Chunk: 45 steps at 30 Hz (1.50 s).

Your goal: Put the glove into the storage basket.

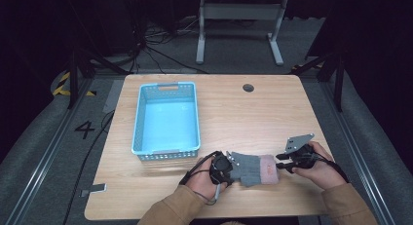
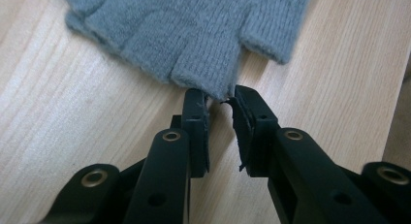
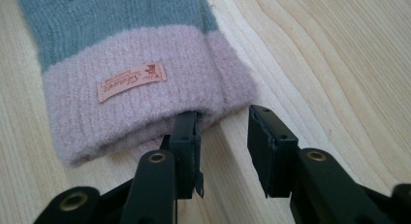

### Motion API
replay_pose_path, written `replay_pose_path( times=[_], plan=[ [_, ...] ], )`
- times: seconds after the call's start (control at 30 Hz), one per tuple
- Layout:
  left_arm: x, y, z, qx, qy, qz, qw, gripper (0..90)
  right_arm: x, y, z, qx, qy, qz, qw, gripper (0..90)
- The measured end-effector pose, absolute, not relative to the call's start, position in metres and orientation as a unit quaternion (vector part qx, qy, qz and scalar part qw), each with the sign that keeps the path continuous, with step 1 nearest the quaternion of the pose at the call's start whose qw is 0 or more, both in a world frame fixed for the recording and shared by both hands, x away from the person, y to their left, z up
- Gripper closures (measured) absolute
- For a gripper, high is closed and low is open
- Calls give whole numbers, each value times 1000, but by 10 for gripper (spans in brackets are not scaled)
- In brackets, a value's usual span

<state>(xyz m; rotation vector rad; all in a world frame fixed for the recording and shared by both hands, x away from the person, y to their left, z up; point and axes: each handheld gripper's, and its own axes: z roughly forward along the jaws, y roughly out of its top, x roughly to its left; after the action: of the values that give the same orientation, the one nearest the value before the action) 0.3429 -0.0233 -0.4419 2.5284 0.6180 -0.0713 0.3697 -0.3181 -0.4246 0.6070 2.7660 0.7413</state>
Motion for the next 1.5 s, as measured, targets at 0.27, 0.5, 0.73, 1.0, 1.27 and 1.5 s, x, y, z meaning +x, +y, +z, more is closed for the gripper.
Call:
replay_pose_path(
  times=[0.27, 0.5, 0.73, 1.0, 1.27, 1.5],
  plan=[
    [343, -17, -434, 924, 249, -26, 287, 704, 369, -315, -425, 197, 942, 248, 109, 663],
    [344, -16, -433, 922, 257, -21, 288, 694, 369, -314, -425, 197, 942, 247, 109, 660],
    [344, -17, -437, 926, 267, -10, 265, 738, 369, -311, -426, 193, 944, 246, 109, 660],
    [344, -17, -438, 926, 272, -25, 260, 742, 369, -312, -426, 193, 943, 247, 109, 651],
    [345, -21, -442, 928, 271, -24, 254, 790, 369, -309, -426, 193, 944, 245, 109, 659],
    [343, -24, -440, 931, 259, -13, 256, 882, 365, -303, -422, 178, 946, 246, 114, 814]
  ],
)
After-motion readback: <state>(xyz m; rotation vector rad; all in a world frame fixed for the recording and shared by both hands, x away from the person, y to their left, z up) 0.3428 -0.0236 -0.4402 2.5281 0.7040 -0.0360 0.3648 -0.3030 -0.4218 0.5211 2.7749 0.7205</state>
